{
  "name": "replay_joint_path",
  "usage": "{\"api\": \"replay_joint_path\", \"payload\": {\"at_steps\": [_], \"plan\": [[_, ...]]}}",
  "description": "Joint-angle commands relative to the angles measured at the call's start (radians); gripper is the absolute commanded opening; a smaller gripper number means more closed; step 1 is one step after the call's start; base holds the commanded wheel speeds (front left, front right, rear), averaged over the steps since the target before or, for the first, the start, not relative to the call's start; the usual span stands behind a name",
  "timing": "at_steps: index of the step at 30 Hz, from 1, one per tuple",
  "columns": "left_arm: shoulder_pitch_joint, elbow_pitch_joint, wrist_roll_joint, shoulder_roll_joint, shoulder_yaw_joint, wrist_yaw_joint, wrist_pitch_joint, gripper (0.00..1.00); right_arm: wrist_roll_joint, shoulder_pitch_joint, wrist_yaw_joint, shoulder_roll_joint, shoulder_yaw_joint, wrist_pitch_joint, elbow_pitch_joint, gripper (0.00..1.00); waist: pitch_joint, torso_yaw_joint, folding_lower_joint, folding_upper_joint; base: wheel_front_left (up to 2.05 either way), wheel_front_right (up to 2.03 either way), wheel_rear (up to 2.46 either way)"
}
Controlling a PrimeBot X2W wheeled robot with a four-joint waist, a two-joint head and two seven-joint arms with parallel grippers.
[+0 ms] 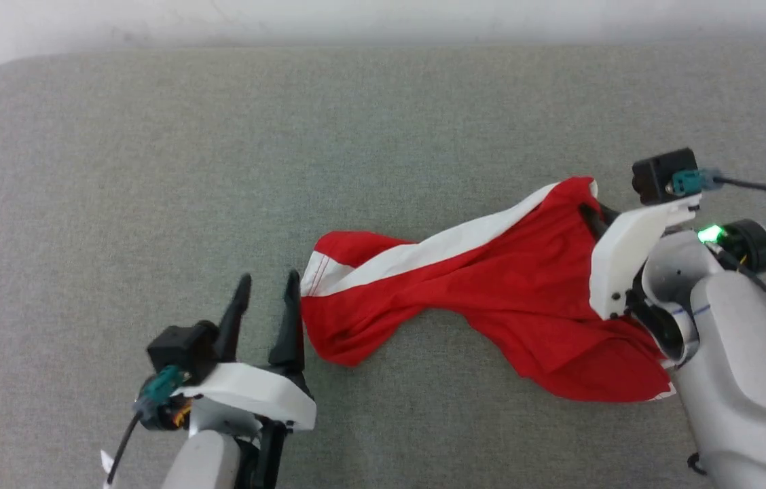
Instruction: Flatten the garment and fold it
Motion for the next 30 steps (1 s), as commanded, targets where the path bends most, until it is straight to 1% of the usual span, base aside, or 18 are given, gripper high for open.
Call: {"api": "replay_joint_path", "payload": {"at_steps": [1,5,9,12,15,17,19,20,21,26,30], "plan": [[-0.003,0.021,-0.009,-0.002,-0.007,0.012,0.032,1.0,0.011,0.026,-0.001,-0.003,0.0,-0.006,-0.015,0.0,-0.019,-0.009,0.0001,0.0,0.0,0.0,0.0],[-0.048,0.081,-0.026,0.007,-0.035,0.026,0.224,1.0,0.027,0.067,-0.001,-0.003,0.004,0.005,-0.072,0.0,-0.03,-0.019,0.0001,0.0,0.0,0.0,0.0],[-0.121,0.104,-0.028,0.028,-0.056,0.036,0.38,1.0,0.032,0.091,-0.001,0.0,0.009,0.023,-0.118,0.0,-0.026,-0.026,0.0001,0.0,0.0,0.0,0.0],[-0.186,0.134,-0.008,0.052,-0.073,0.039,0.45,1.0,0.036,0.099,-0.001,0.002,0.018,0.037,-0.146,0.0,-0.015,-0.03,0.0001,0.0,0.0,0.0,0.0],[-0.236,0.196,0.001,0.064,-0.082,0.047,0.511,1.0,0.04,0.099,-0.001,0.004,0.03,0.047,-0.169,0.0,-0.002,-0.037,0.0001,0.0,0.0,0.0,0.0],[-0.262,0.238,0.0,0.067,-0.082,0.054,0.541,1.0,0.044,0.098,-0.001,0.006,0.041,0.051,-0.179,0.0,0.004,-0.045,0.0001,0.0,0.0,0.0,0.0],[-0.283,0.261,-0.006,0.064,-0.084,0.048,0.546,1.0,0.049,0.096,-0.001,0.005,0.047,0.053,-0.186,0.0,0.008,-0.05,0.0001,0.0,0.0,0.0,0.0],[-0.291,0.268,-0.007,0.063,-0.084,0.047,0.542,0.36,0.049,0.096,-0.001,0.004,0.049,0.053,-0.189,0.0,0.01,-0.052,0.0001,0.0,0.0,0.0,0.0],[-0.298,0.272,-0.01,0.061,-0.083,0.046,0.532,0.0,0.05,0.097,-0.001,0.002,0.049,0.054,-0.191,0.0,0.013,-0.053,0.0001,0.0,0.0,0.0,0.0],[-0.312,0.284,-0.022,0.051,-0.087,0.033,0.5,0.0,0.048,0.106,-0.001,-0.008,0.042,0.055,-0.195,0.0,0.011,-0.049,0.0001,0.0,0.0,0.0,0.0],[-0.305,0.265,-0.058,0.04,-0.079,0.018,0.491,0.0,0.054,0.116,-0.001,-0.008,0.034,0.056,-0.197,0.0,-0.001,-0.042,0.0001,0.0,0.0,0.0,0.0]]}}
